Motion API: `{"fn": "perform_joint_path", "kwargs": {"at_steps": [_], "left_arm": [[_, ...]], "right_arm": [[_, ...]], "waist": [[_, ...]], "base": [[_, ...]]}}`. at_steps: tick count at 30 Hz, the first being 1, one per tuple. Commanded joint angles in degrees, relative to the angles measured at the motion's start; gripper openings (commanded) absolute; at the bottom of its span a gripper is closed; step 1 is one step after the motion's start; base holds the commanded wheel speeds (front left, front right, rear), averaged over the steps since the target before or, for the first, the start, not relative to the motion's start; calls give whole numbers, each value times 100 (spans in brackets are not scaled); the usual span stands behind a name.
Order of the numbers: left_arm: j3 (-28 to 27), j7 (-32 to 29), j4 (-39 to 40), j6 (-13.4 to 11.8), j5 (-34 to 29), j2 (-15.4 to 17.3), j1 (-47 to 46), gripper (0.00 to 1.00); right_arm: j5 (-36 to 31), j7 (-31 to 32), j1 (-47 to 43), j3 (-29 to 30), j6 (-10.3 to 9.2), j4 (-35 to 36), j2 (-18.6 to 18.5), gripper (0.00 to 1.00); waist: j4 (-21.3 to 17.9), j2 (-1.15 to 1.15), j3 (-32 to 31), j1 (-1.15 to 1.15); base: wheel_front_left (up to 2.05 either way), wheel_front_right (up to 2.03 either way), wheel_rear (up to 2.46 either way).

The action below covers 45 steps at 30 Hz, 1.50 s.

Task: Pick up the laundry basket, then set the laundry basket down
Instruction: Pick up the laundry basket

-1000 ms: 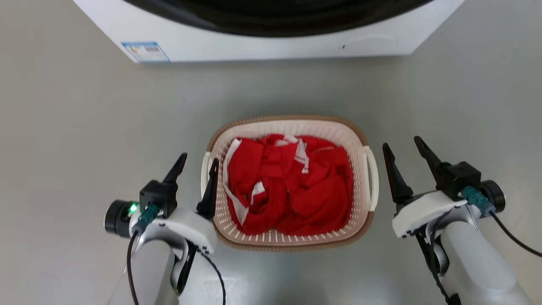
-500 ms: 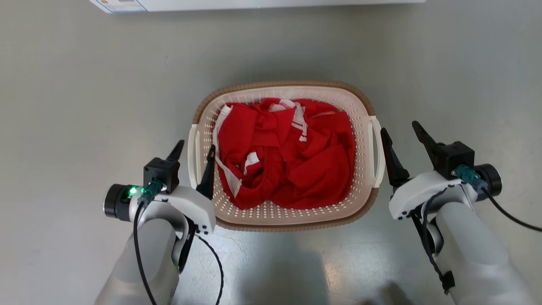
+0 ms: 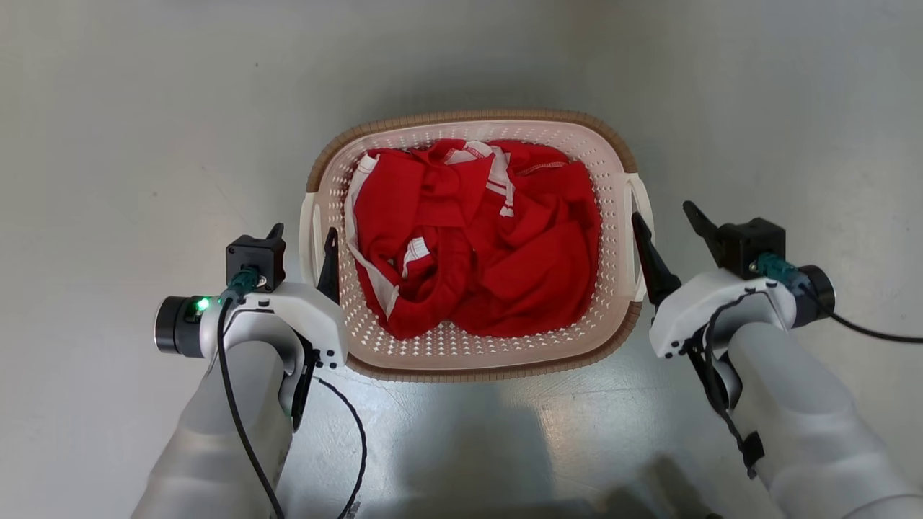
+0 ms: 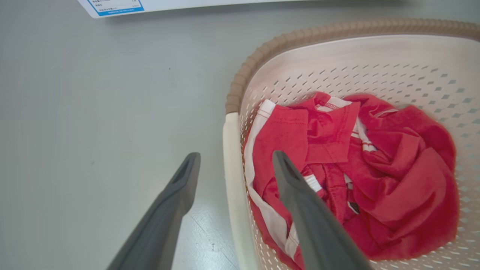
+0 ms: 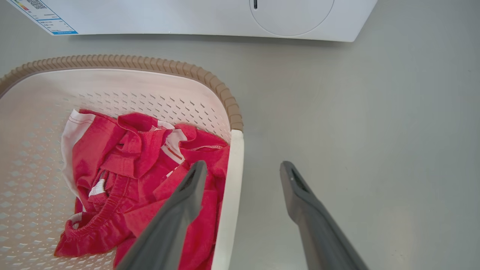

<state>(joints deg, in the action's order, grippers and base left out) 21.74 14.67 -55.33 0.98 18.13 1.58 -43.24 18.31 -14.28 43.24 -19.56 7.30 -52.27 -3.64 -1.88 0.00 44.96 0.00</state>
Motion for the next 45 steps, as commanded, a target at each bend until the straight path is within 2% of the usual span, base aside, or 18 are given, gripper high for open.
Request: {"fn": "perform_joint_path", "kwargs": {"at_steps": [1, 18, 28, 38, 39, 40, 41, 42, 45], "left_arm": [[-72, 33, -51, -40, 69, 130, 1, 100], [398, 33, -643, -81, 551, 130, -553, 100], [739, 25, -918, 27, 1087, 130, -784, 100], [1212, -2, -945, -10, 1566, 130, -875, 100], [1265, -2, -945, -21, 1611, 130, -887, 100], [1316, -1, -943, -31, 1654, 130, -901, 73], [1371, 1, -936, -41, 1688, 130, -916, 45], [1419, 3, -934, -53, 1725, 130, -928, 0], [1573, 6, -948, -74, 1824, 130, -962, 0]], "right_arm": [[108, -72, -71, -148, 19, -71, 75, 100], [844, 52, 729, -915, 19, -934, 76, 100], [1100, 66, 942, -1206, 19, -1160, 76, 100], [1307, 81, 1037, -1421, 19, -1282, 76, 100], [1333, 88, 1048, -1443, 19, -1289, 76, 90], [1351, 96, 1060, -1472, 19, -1298, 76, 47], [1369, 110, 1071, -1500, 19, -1309, 76, 30], [1390, 117, 1082, -1520, 19, -1321, 76, 0], [1468, 154, 1109, -1562, 19, -1373, 76, 0]], "waist": [[4, 0, 45, 0], [129, 0, 490, 0], [150, 0, 643, 0], [167, 0, 739, 0], [170, 0, 745, 0], [172, 0, 750, 0], [177, 0, 753, 0], [180, 0, 755, 0], [191, 0, 748, 0]], "base": [[0, 0, 0], [0, 0, 0], [0, 0, 0], [0, 0, 0], [0, 0, 0], [0, 0, 0], [0, 0, 0], [0, 0, 0], [0, 0, 0]]}}
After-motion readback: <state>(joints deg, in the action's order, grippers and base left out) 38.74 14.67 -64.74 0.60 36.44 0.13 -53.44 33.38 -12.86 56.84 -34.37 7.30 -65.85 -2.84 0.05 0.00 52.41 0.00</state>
